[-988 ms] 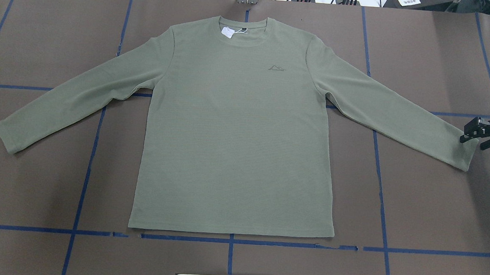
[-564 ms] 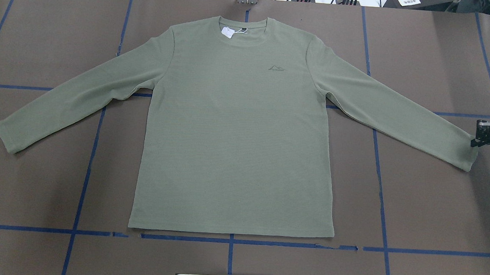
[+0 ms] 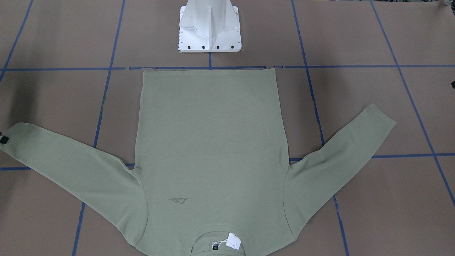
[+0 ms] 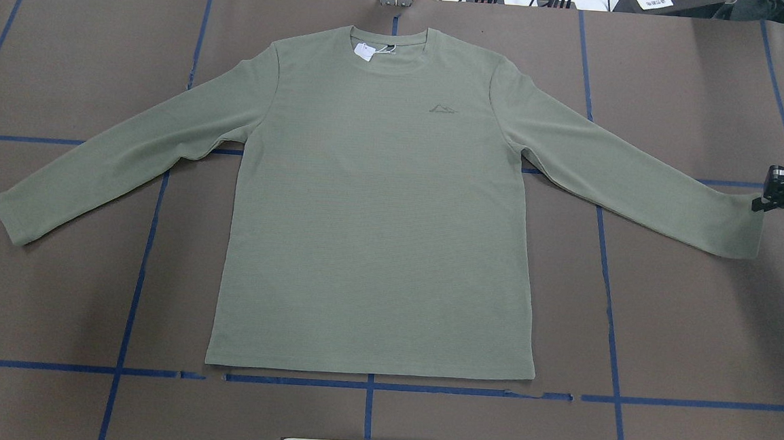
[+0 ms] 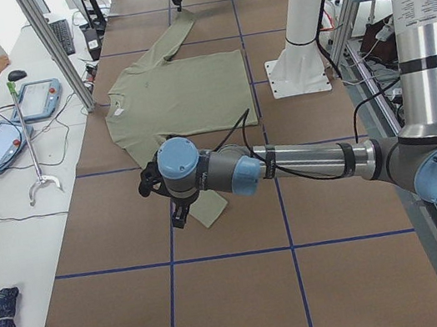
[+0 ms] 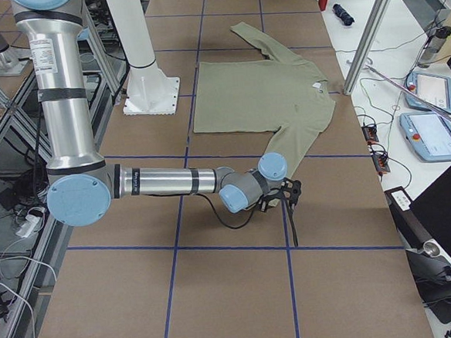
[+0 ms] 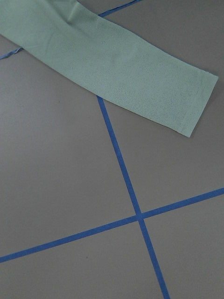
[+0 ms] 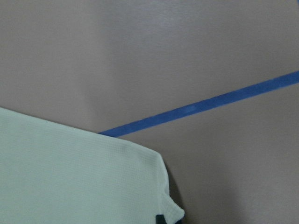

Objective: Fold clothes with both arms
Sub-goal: 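Carry the grasped sleeve with the right gripper across the shirt toward the far shoulder, then release the sleeve and raise the right gripper back toward its side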

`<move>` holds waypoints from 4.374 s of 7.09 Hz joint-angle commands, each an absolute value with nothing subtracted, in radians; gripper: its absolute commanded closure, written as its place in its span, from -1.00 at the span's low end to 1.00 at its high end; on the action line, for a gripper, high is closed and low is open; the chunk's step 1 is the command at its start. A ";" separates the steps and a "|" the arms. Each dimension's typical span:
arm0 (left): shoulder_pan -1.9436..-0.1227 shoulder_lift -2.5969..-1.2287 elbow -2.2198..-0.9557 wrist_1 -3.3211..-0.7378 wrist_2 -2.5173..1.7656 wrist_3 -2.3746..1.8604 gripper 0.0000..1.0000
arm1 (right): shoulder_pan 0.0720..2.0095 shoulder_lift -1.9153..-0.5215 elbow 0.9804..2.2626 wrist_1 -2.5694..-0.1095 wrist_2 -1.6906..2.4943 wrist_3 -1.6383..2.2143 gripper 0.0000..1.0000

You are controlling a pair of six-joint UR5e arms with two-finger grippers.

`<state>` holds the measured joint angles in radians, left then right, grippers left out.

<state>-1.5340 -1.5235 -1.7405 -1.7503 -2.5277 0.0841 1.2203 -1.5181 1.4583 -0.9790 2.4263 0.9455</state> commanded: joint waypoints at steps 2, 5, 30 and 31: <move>-1.534 -1.525 -1.743 -1.752 -2.531 0.084 -1.00 | 1.132 -1.411 1.673 -0.988 2.430 1.278 1.00; -1.534 -1.525 -1.741 -1.753 -2.531 0.087 -1.00 | 0.998 -0.994 1.651 -1.261 2.288 1.570 1.00; -1.255 -1.545 -1.468 -2.166 -2.422 -0.494 -0.98 | 0.765 -0.769 1.486 -1.088 1.911 1.741 -0.98; -1.246 -1.558 -1.442 -2.183 -2.427 -0.535 -0.96 | 0.802 -0.831 1.550 -1.089 1.969 1.696 -0.98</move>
